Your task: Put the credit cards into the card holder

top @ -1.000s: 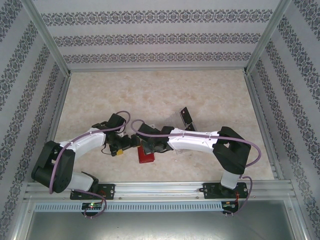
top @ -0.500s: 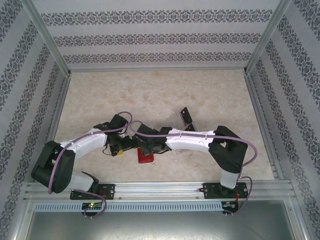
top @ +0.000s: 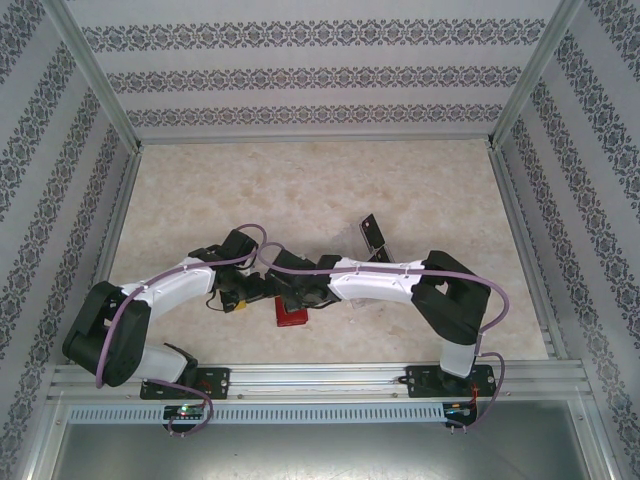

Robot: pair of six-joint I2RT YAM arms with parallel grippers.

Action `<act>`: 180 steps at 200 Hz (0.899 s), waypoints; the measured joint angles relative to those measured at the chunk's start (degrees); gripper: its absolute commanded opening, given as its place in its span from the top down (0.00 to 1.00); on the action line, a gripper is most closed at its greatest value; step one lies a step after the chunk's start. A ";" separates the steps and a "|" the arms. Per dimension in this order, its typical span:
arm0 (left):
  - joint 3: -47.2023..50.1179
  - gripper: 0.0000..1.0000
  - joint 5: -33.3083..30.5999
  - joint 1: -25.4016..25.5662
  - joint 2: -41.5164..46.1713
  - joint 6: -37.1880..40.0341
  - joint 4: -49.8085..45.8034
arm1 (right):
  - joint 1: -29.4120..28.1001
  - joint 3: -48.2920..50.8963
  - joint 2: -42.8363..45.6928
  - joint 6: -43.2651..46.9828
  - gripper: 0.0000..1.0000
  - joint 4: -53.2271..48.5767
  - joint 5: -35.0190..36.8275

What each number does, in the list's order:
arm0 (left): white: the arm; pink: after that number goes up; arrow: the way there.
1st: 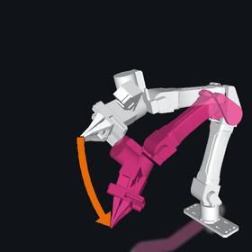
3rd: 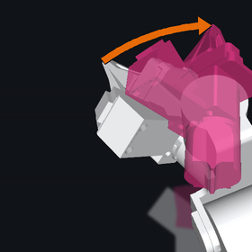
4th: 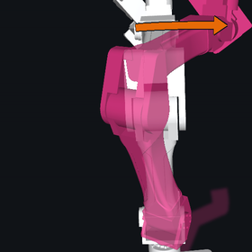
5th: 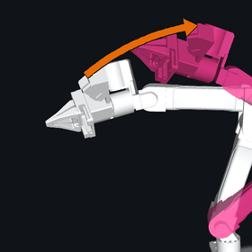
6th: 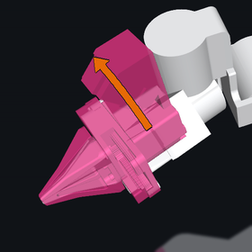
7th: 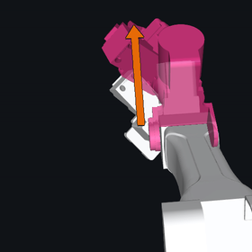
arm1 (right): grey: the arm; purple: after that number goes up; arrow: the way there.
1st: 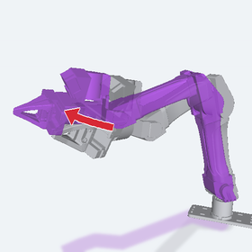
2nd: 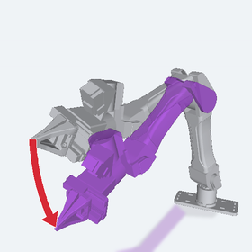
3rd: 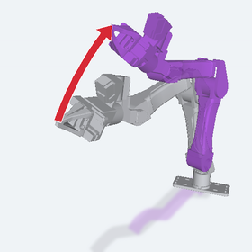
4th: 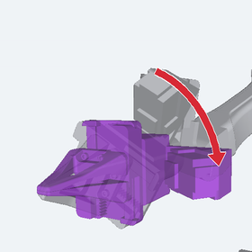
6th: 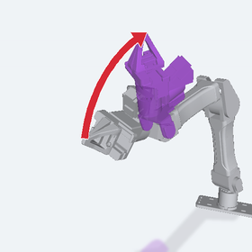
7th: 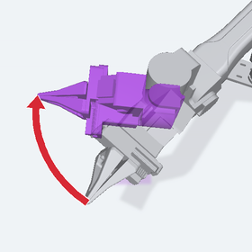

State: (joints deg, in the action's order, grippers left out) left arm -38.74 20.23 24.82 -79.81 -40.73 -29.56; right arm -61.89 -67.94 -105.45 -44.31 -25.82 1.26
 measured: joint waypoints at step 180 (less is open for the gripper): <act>0.26 0.01 -0.59 0.37 -0.17 -0.20 0.39 | 0.28 0.11 -0.26 -0.52 1.00 0.57 -0.26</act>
State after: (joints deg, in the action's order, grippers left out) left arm -38.48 19.64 25.19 -79.99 -40.93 -29.17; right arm -61.60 -67.83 -105.71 -44.84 -25.26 0.99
